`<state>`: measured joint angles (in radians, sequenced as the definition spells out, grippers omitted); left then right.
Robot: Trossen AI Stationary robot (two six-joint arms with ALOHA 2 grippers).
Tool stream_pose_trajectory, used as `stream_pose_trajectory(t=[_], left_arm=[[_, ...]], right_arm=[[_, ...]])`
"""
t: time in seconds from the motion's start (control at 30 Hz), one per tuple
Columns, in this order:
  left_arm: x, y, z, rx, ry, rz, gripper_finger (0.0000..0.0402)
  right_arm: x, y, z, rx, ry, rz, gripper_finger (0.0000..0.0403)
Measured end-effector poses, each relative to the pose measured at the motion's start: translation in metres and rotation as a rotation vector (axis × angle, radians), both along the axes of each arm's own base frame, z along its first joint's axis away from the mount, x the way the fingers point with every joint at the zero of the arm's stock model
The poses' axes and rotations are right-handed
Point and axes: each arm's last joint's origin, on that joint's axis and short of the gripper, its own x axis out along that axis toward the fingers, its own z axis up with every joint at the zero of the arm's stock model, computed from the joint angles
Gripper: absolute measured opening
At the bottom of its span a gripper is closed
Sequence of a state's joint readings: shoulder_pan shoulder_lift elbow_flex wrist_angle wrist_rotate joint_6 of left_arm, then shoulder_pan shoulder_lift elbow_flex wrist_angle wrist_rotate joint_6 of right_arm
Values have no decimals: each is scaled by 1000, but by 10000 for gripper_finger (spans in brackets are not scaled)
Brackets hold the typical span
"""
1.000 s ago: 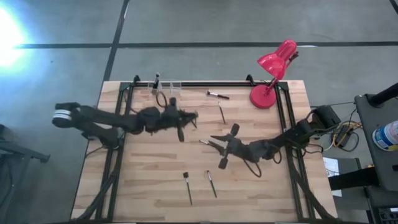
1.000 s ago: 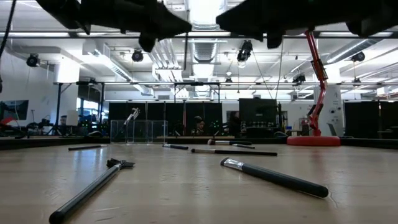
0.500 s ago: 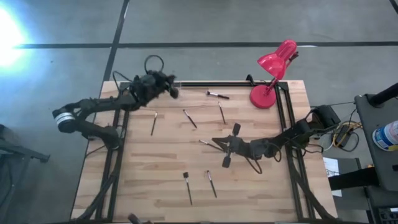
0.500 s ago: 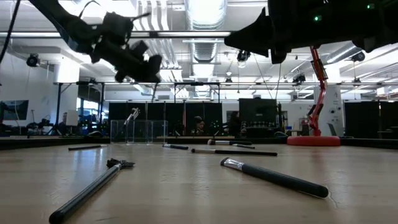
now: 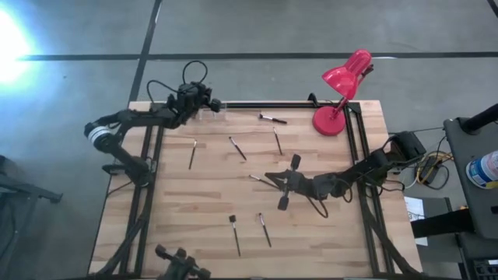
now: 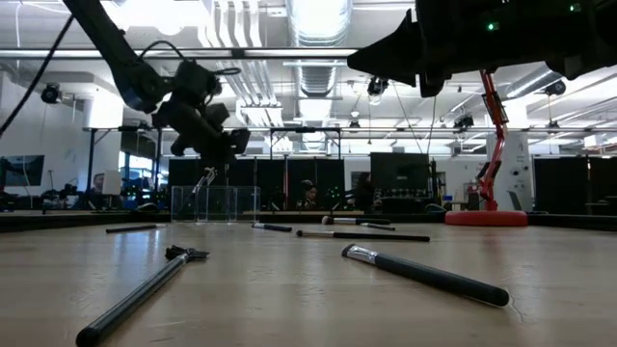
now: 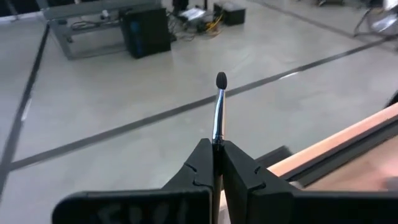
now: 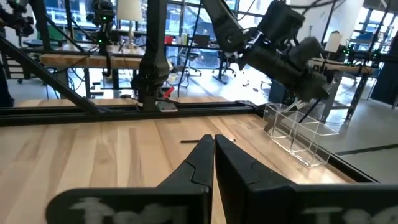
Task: Put items in baskets/containers
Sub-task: Put the black eyeshadow brush into the transparent organizer
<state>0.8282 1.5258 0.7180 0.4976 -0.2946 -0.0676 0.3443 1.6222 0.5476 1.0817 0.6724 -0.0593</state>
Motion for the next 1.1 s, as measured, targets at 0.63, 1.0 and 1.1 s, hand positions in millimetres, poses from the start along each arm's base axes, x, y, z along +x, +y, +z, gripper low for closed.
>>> stream_pose_trajectory(t=[0.63,1.0,1.1], left_arm=[[-6,-2,-10,-106,59,39,54],[-12,-14,9,-149,110,10,98],[-15,-27,25,-156,159,-59,89]], right_arm=[[0,0,0,-4,2,0,8],[0,0,-1,-5,8,0,8],[0,0,-1,-7,11,0,8]])
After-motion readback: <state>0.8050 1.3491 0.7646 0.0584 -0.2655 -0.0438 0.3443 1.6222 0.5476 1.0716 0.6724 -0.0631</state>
